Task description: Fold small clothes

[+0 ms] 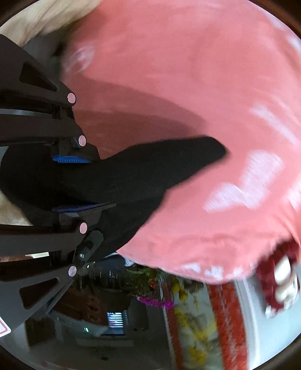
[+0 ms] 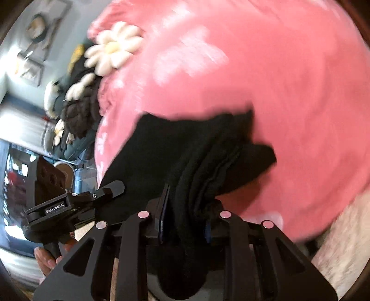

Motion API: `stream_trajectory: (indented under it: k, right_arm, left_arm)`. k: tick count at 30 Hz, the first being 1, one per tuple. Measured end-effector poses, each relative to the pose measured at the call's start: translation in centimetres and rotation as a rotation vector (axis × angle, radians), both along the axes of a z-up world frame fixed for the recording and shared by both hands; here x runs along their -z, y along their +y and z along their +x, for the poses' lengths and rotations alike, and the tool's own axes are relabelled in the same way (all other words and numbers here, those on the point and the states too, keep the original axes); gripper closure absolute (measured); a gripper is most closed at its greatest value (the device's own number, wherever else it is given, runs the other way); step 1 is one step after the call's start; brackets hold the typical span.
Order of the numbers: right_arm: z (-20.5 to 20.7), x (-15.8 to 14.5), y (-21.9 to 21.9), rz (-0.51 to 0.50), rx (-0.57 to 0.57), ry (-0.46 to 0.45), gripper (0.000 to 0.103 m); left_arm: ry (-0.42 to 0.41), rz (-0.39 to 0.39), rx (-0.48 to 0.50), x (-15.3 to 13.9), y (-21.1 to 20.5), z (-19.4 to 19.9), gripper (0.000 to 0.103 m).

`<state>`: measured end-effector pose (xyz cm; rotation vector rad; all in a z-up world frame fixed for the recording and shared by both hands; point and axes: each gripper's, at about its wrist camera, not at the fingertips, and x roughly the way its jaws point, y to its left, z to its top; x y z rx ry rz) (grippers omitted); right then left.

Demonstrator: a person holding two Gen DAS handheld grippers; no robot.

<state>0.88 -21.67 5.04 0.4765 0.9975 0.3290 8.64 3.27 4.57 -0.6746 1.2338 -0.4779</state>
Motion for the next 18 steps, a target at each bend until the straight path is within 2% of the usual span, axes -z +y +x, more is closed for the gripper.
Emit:
stream_trajectory:
  k: [2,4,5,7,8,9,10,11,13,14,16,18]
  right_arm:
    - [0.1,-4.4,1.6,-0.035,-0.018,-0.116,0.080]
    - [-0.1,-8.3,3.2,-0.059,-0.037,-0.229,0.080]
    - [-0.1,-9.5,3.9,-0.066,-0.044,-0.261,0.080]
    - [0.3,-10.3,5.5,-0.070,-0.057,-0.287,0.078]
    - [0.6,-9.7,6.0,-0.075,-0.059,-0.283,0.075]
    - [1.2,-7.8,6.7,-0.098,-0.063,-0.263,0.072]
    - [2.0,-6.1,7.4,-0.120,-0.068,-0.233,0.062]
    - [2.7,-3.5,8.0,-0.159,-0.066,-0.183,0.060]
    - [3.2,2.7,8.1,-0.243,-0.038,-0.044,0.060]
    - [2.9,4.1,8.1,-0.246,-0.030,-0.008,0.060]
    - [1.4,6.3,7.5,-0.204,-0.011,0.046,0.060]
    - [0.7,6.3,7.6,-0.232,-0.024,0.034,0.060]
  left_arm:
    - [-0.128,0.001,0.007,-4.6,1.0,0.9,0.080]
    - [-0.221,0.009,0.006,-7.7,2.2,1.0,0.080]
    - [-0.287,0.022,0.007,-9.9,3.1,1.1,0.080]
    - [-0.336,0.066,0.000,-11.4,4.5,0.9,0.077]
    - [-0.338,0.097,-0.012,-11.3,5.1,1.0,0.070]
    - [-0.335,0.128,-0.028,-10.8,5.6,1.1,0.059]
    - [-0.313,0.206,-0.072,-9.2,6.3,1.3,0.052]
    - [-0.292,0.270,-0.111,-7.6,6.8,1.4,0.045]
    - [-0.222,0.367,-0.143,-4.1,7.0,1.8,0.045]
    - [-0.161,0.410,-0.154,-1.7,7.3,1.8,0.045]
    - [-0.109,0.408,-0.177,1.3,7.7,1.4,0.045]
    - [-0.082,0.367,-0.203,3.4,8.2,0.5,0.045]
